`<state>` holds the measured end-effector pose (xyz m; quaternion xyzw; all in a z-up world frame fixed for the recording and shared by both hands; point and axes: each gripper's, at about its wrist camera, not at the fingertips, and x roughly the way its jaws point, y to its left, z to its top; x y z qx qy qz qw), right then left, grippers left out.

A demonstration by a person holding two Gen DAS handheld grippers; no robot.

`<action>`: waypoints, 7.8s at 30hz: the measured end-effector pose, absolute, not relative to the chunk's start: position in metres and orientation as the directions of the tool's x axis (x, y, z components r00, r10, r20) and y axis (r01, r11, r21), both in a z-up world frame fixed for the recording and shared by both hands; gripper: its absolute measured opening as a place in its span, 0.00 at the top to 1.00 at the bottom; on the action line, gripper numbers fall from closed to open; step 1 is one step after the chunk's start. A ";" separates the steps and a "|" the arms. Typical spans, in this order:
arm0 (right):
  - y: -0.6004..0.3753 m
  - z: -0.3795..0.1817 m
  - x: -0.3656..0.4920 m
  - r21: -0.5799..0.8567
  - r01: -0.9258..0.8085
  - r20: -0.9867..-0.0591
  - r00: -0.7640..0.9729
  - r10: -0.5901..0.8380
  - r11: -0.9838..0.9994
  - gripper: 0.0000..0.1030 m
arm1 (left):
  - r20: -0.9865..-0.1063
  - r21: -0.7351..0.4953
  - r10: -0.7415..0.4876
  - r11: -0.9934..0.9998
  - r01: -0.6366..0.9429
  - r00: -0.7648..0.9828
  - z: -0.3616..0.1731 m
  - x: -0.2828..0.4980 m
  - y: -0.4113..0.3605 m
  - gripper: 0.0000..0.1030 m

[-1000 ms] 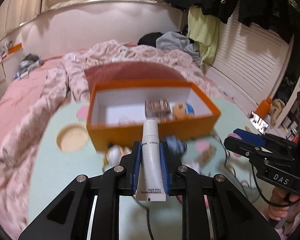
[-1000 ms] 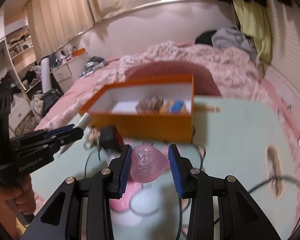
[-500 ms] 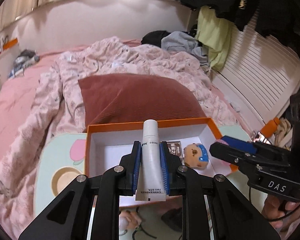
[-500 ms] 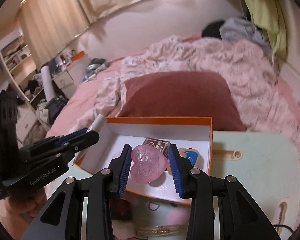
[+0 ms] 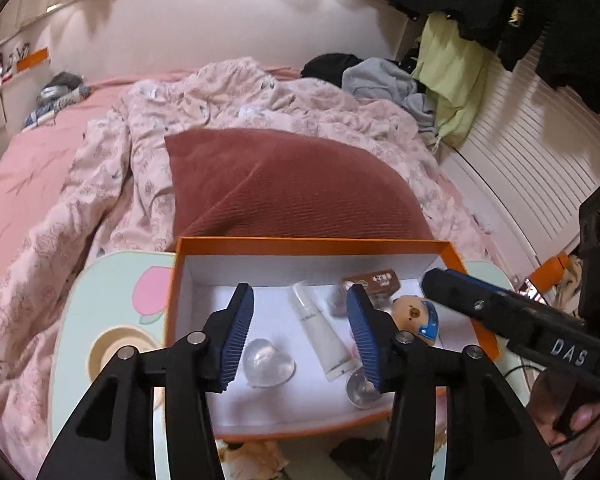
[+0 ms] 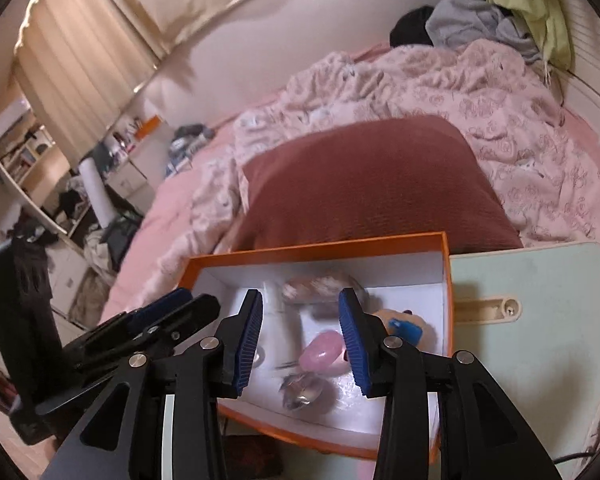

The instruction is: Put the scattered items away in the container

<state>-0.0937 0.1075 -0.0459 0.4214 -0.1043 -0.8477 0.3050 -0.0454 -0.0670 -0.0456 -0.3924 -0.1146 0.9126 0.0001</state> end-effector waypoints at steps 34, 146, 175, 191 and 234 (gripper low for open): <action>0.148 -0.115 0.063 0.011 0.364 -0.796 -0.561 -0.228 -0.931 0.29 | -0.803 -0.019 -0.028 -0.997 0.073 -0.595 -0.132 0.111 0.006 0.00; 0.171 -0.101 0.038 0.232 0.413 -0.665 -0.594 -0.454 -0.881 0.84 | -0.684 -0.293 0.300 -0.948 -0.127 -0.665 -0.082 0.098 0.014 0.72; 0.057 -0.062 -0.092 0.354 0.473 -0.725 -0.406 -0.557 -0.806 0.80 | -0.789 -0.228 0.121 -0.968 0.104 -0.602 -0.069 -0.066 -0.082 0.64; 0.115 -0.061 0.025 0.215 0.498 -0.709 -0.512 -0.485 -0.840 0.62 | -0.711 -0.176 0.054 -0.979 0.103 -0.701 -0.061 0.066 -0.067 0.33; 0.106 -0.124 0.055 0.006 0.442 -0.831 -0.497 -0.251 -0.897 0.00 | -0.769 -0.023 -0.108 -0.980 0.196 -0.630 -0.132 0.109 -0.035 0.00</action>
